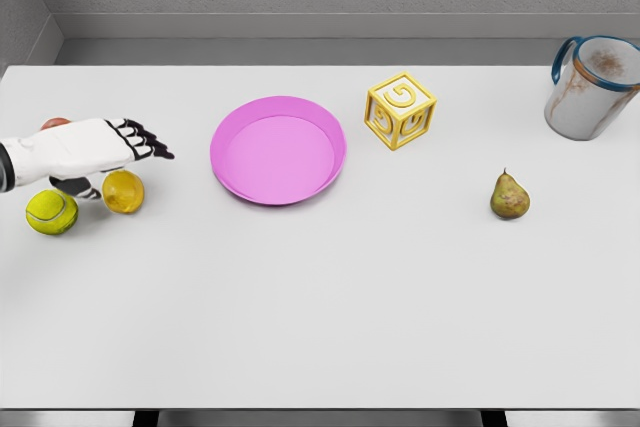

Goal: Put the lemon on the plate with left arm

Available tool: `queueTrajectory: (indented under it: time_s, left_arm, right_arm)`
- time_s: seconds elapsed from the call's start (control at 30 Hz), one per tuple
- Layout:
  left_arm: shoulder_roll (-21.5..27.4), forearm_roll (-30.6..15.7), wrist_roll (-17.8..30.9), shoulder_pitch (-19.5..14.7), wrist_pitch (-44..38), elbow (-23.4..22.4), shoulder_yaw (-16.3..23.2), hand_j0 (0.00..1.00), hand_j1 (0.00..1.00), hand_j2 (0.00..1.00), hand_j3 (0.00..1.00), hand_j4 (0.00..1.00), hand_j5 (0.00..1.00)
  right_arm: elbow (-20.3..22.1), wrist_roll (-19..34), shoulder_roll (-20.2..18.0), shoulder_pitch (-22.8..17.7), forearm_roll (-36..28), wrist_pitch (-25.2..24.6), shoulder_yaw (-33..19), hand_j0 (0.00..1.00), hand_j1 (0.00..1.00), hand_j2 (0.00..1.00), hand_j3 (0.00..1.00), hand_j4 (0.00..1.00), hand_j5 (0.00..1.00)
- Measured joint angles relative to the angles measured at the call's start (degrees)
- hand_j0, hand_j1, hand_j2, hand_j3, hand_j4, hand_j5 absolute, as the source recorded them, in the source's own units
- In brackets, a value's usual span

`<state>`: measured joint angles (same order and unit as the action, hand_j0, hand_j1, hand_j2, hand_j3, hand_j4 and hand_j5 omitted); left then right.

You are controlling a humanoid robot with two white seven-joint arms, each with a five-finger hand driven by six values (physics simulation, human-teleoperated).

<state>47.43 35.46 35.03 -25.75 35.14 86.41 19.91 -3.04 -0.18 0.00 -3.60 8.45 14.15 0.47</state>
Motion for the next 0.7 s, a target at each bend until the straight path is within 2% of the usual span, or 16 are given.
queueTrajectory:
  time_s: [0.7]
  left_arm:
    - [-0.1,2.6,0.0,0.7,0.0,0.0,0.1,0.97,0.97,0.97,0.97,0.97,0.97]
  right_arm:
    - [0.0,0.0,0.0,0.0,0.0,0.0,0.0,1.00,1.00,1.00,1.00,1.00,1.00]
